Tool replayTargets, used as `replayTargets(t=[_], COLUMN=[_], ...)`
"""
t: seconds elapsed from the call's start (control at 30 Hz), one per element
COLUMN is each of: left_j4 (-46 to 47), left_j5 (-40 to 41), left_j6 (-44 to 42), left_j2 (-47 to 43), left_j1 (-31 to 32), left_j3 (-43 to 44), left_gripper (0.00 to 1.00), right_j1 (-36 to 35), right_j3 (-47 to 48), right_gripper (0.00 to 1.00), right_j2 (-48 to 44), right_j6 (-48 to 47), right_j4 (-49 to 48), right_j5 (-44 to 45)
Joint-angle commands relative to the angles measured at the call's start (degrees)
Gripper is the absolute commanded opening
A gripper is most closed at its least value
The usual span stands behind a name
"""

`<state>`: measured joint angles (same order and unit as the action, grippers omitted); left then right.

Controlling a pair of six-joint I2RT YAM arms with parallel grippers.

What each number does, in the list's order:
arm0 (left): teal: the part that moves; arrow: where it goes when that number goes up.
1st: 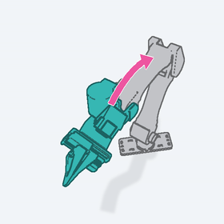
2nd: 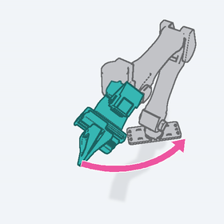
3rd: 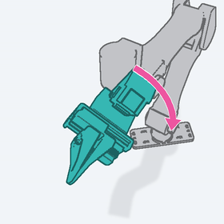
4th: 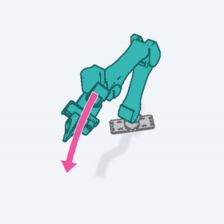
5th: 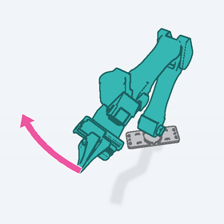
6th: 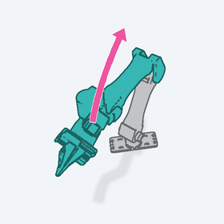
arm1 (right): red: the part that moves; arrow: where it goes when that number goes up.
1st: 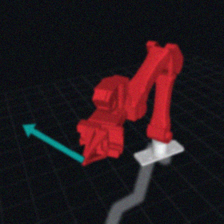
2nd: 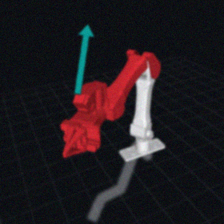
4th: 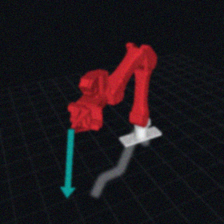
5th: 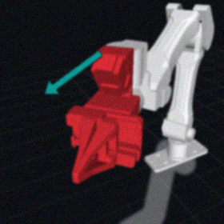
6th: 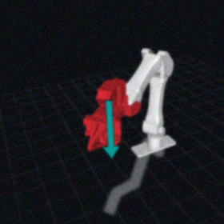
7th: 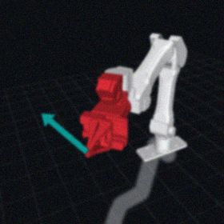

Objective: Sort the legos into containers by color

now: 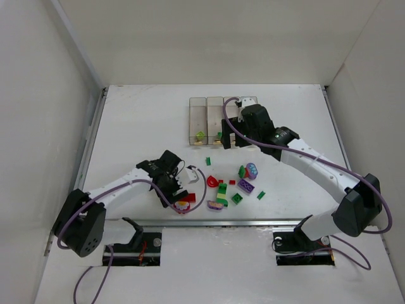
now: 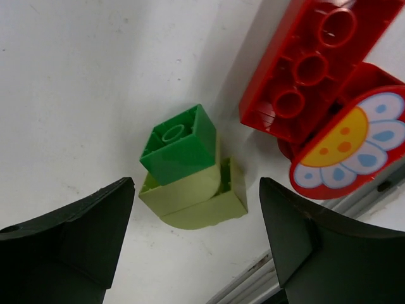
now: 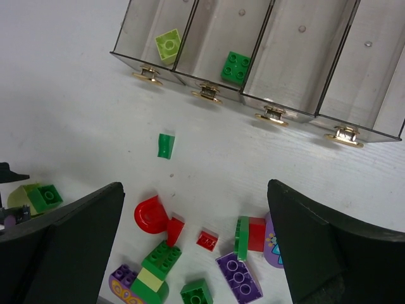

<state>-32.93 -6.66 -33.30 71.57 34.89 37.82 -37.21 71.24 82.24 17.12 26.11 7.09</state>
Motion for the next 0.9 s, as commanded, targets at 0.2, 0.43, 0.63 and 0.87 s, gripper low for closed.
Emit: replayTargets(t=[0.2,0.43,0.63,0.87], left_j4=[5.3,4.5,6.4,11.8], left_j5=[2.8,2.3,5.6,7.4], left_j6=[0.8,0.8,0.2,-0.4], left_j2=[2.1,1.5,-0.4,-2.0], left_j1=[0.2,0.2,0.2,-0.4], left_j3=[-0.5,0.7,0.7,11.7], left_gripper=[0.66,0.24,0.00,0.00], right_j1=[-0.5,-0.5,0.0,8.5], right_j3=[1.4,3.3,9.9,19.3], right_gripper=[1.00,1.00,1.00,1.00], right_j2=[1.3,1.8,2.9,1.1], right_j6=[-0.2,-0.7,-1.2,-1.8], right_j4=[-2.6,-1.4,2.1,5.9], right_j5=[-0.7,-0.7,-1.8,-13.0])
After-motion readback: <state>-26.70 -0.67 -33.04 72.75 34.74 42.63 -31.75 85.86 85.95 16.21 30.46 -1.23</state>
